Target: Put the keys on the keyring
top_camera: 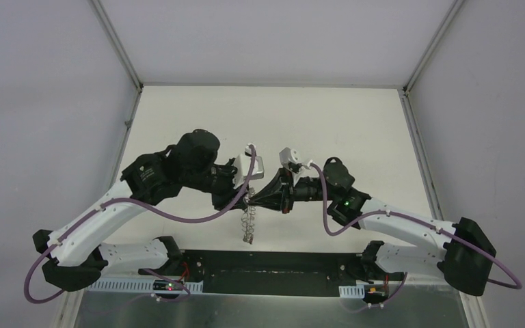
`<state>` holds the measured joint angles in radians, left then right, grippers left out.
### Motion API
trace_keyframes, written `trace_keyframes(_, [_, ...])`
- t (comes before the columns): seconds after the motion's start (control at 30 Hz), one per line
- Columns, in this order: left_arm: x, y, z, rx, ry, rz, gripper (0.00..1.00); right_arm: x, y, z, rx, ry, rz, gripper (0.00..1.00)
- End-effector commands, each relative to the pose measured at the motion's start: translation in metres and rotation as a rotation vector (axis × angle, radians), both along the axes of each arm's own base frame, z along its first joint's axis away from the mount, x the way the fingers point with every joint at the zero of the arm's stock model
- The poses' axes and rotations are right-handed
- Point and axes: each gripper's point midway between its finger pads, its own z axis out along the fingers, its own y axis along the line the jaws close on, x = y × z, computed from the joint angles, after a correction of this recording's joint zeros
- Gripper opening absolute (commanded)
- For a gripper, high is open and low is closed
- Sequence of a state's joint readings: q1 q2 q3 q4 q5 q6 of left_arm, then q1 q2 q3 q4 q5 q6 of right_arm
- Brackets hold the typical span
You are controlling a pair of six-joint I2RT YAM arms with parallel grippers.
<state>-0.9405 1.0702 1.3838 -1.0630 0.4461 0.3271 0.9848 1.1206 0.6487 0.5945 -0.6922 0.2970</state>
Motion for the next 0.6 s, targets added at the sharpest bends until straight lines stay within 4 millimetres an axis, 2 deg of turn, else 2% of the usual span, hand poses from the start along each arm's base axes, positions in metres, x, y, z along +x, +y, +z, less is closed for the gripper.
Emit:
trace_keyframes(0.0, [0.001, -0.004, 0.024, -0.159, -0.045, 0.053, 0.4, 0.001, -0.013, 0.046, 0.141, -0.106, -0.065, 0.0])
trace_keyframes(0.17, [0.001, -0.007, 0.038, -0.336, -0.064, 0.116, 0.5, -0.001, -0.024, 0.053, 0.187, -0.151, -0.098, 0.0])
trace_keyframes(0.37, [0.002, -0.01, 0.054, -0.533, -0.101, 0.152, 0.5, -0.004, -0.033, 0.067, 0.261, -0.17, -0.116, 0.0])
trace_keyframes(0.57, [-0.002, -0.024, 0.068, -0.671, -0.1, 0.1, 0.5, -0.009, -0.034, 0.073, 0.3, -0.185, -0.09, 0.0])
